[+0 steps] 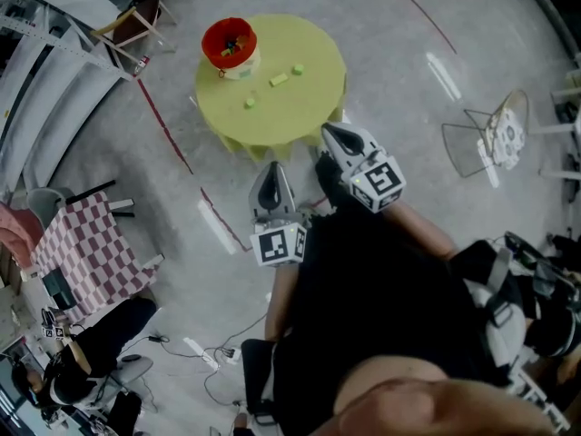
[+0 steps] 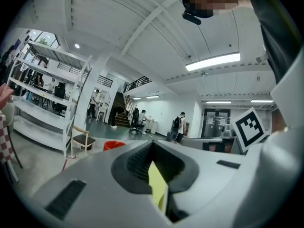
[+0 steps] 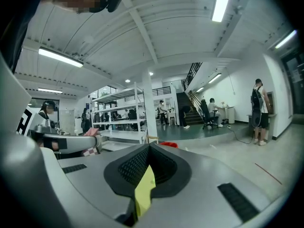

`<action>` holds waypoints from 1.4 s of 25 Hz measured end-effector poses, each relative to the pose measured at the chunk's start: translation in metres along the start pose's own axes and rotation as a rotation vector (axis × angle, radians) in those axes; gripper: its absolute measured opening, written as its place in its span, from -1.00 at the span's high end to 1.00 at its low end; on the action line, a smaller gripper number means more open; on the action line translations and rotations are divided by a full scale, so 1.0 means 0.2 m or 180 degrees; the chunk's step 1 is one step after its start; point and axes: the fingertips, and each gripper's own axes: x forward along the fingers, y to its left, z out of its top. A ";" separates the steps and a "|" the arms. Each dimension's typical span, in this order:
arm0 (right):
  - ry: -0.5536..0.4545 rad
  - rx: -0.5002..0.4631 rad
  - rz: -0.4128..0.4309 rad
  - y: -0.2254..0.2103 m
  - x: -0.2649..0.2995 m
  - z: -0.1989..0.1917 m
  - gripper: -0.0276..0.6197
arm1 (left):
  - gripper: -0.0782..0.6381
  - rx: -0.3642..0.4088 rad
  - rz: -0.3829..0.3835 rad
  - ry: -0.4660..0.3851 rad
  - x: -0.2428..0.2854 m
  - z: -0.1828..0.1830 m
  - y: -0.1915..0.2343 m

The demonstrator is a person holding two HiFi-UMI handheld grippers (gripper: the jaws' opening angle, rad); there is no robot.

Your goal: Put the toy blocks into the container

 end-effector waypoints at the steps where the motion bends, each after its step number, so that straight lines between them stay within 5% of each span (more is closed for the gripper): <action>1: 0.0018 0.0005 0.0026 -0.02 0.04 0.01 0.95 | 0.82 0.0000 0.0011 0.0004 0.05 0.00 0.02; 18: 0.0317 -0.0123 0.0394 -0.77 0.73 0.03 0.95 | 0.82 -0.0049 0.0398 0.0047 0.96 0.13 0.19; 35: 0.0706 -0.0109 0.0518 -1.03 1.08 -0.28 0.95 | 0.82 -0.0077 0.0507 0.0037 1.30 0.23 0.26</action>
